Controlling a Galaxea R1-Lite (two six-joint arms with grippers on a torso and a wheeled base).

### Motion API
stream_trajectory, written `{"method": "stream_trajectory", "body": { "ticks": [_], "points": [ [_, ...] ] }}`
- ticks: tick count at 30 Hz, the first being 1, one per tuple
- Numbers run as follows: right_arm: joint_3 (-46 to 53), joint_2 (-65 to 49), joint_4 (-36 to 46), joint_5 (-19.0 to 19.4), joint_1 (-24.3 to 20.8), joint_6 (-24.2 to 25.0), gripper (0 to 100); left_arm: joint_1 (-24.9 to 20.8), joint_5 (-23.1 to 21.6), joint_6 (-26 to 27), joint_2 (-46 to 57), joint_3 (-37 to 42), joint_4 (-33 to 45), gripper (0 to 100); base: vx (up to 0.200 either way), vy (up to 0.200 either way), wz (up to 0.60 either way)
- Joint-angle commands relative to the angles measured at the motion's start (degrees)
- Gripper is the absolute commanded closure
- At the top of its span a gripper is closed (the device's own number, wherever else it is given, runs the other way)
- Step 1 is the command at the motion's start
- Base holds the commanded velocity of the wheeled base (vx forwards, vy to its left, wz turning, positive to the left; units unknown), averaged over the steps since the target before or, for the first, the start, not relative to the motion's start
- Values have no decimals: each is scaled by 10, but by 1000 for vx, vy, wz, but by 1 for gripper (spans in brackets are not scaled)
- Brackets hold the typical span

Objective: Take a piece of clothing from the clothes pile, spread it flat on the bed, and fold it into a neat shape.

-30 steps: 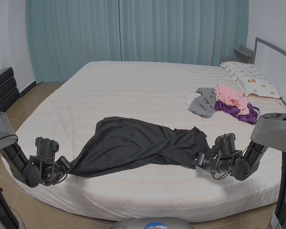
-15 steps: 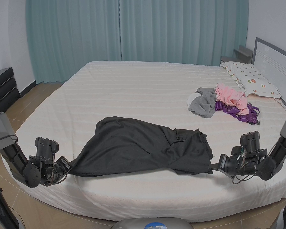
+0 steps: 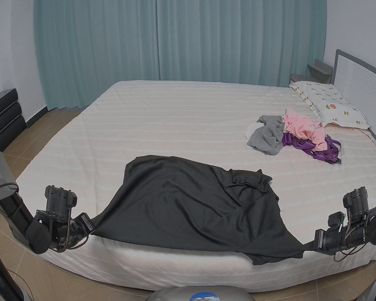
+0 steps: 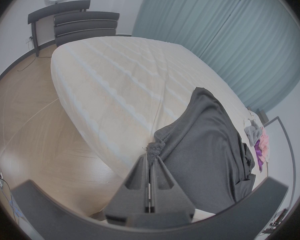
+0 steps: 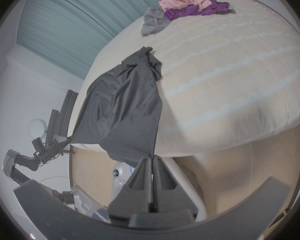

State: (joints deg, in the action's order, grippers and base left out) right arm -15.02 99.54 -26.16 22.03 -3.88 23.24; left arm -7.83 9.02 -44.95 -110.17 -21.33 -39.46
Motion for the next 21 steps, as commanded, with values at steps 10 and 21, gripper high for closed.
{"method": "stream_trajectory", "body": {
  "ticks": [10,21],
  "points": [
    [6,51,54,-5,-12,-58,100,-33,-1,28,-9,36,0,100,0,0,0],
    [-54,137,-37,-3,-10,-35,0,-38,-4,25,-22,35,-4,100,0,0,0]
  ]
}}
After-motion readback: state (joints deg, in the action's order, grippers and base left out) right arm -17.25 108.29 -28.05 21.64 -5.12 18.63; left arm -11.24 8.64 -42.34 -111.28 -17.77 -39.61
